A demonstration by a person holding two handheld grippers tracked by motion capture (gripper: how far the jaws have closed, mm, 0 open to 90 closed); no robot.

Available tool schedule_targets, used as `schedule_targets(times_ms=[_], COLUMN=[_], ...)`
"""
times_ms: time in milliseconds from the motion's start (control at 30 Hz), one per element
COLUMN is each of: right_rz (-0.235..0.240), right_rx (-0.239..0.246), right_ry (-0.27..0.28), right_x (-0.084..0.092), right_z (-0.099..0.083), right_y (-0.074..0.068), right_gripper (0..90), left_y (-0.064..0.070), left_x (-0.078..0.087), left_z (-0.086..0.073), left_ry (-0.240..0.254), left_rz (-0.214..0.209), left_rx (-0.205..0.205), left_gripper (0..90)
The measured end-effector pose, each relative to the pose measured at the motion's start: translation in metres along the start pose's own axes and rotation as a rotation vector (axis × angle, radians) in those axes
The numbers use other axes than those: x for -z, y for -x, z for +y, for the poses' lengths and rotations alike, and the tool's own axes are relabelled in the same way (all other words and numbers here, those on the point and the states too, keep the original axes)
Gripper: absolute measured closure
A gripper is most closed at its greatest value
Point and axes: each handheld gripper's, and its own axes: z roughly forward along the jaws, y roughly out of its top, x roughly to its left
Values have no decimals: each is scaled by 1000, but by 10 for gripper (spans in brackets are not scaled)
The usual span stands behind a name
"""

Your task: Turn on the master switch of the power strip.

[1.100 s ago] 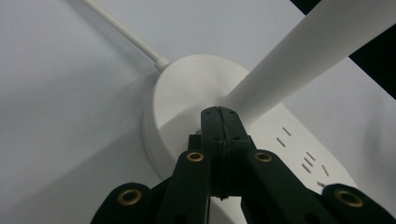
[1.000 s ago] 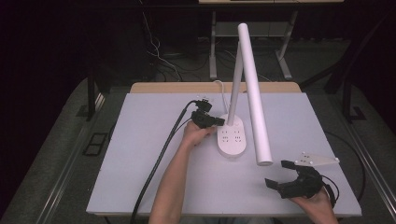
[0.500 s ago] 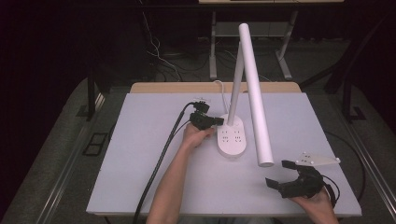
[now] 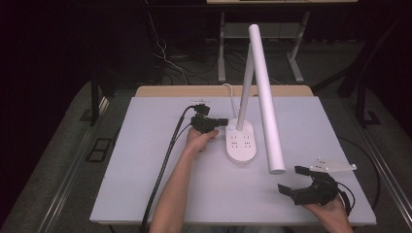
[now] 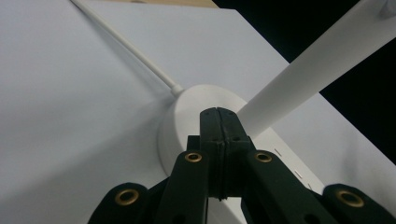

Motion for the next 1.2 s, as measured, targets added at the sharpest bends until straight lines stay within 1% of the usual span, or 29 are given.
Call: schedule_targets(times_ms=[33, 67, 100, 167, 233, 267, 333, 367, 400, 433, 467, 500, 533, 567, 600, 633, 667, 700, 733, 767, 800, 867, 900, 933, 967, 1033, 1100, 1133, 1200], right_rz=[0, 0, 0, 0, -1, -1, -1, -1, -1, -1, -1, 0, 0, 0, 1, 1, 2, 2, 2, 2, 3, 3, 3, 3, 2, 2, 0, 0, 1], right_rx=[0, 0, 2, 0, -4, -4, -4, -3, -4, -4, -3, -2, -3, 1, -1, -1, 0, 1, 1, 1, 1, 1, 1, 1, 1, 1, 2, 0, 0], right_ry=[3, 3, 2, 1, 1, 1, 2, 3, 3, 3, 3, 3, 2, 3, 2, 2, 0, 0, 0, 1, 1, 0, 1, 1, 2, 3, 4, 5, 6], right_x=[0, 0, 0, 0, 0, 0, 0, 0, 0, 0, 0, 0, 0, 0, 0, 0, -1, -1, -1, -1, -1, -1, -1, -1, -1, -1, -1, 0, 0], right_z=[0, 0, 0, 0, 0, 0, 0, 0, 1, 0, 0, 0, 0, 0, 0, 0, 0, 0, 0, 0, 0, 0, 0, 0, 0, 1, 1, 1, 1], right_y=[0, 0, 0, 0, 0, 0, 0, 0, 0, 0, 0, 0, 0, 0, 0, 0, -1, -1, -1, -1, -1, -1, -1, -1, -1, -1, -1, -2, -2], right_gripper=[3, 3, 3, 3, 3, 3, 3, 3, 3, 3, 3, 3, 2, 3, 2, 2, 3, 3, 3, 3, 2, 2, 2, 3, 3, 3, 3, 2, 3], left_y=[-1, 1, 0, 0, -3, -3, -3, -3, -1, 2, 2, 4, 6, 6, 7, 7, 10, 10, 10, 12, 13, 14, 17, 19, 20, 21, 27, 27, 30], left_x=[3, 4, 10, 13, 25, 25, 36, 36, 40, 46, 46, 49, 56, 56, 60, 63, 70, 70, 74, 80, 84, 87, 93, 95, 98, 101, 111, 111, 117], left_z=[1, 1, 3, 3, 5, 5, 7, 7, 8, 9, 9, 9, 9, 9, 9, 9, 8, 8, 7, 7, 7, 6, 6, 5, 4, 3, -5, -5, -10], left_ry=[-1, 22, 13, 20, 8, 8, 14, 14, 11, 22, 22, 27, 40, 40, 44, 47, 49, 49, 47, 42, 34, 31, 11, 3, -3, 1, 22, 22, 19], left_rz=[4, 12, 25, 29, 35, 35, 31, 31, 38, 45, 45, 52, 44, 44, 41, 37, 21, 21, 13, 3, 1, 3, 20, 27, 24, 20, 7, 7, 11], left_rx=[-6, 11, -15, -17, -51, -51, -70, -70, -78, -88, -88, -92, -93, -93, -90, -92, -93, -93, -99, -111, -113, -112, -127, -128, -129, -131, -126, -126, -134], left_gripper=[871, 871, 837, 837, 837, 832, 805, 790, 767, 735, 698, 656, 613, 561, 513, 513, 412, 362, 362, 268, 212, 134, 98, 44, 9, 0, 0, 0, 0])
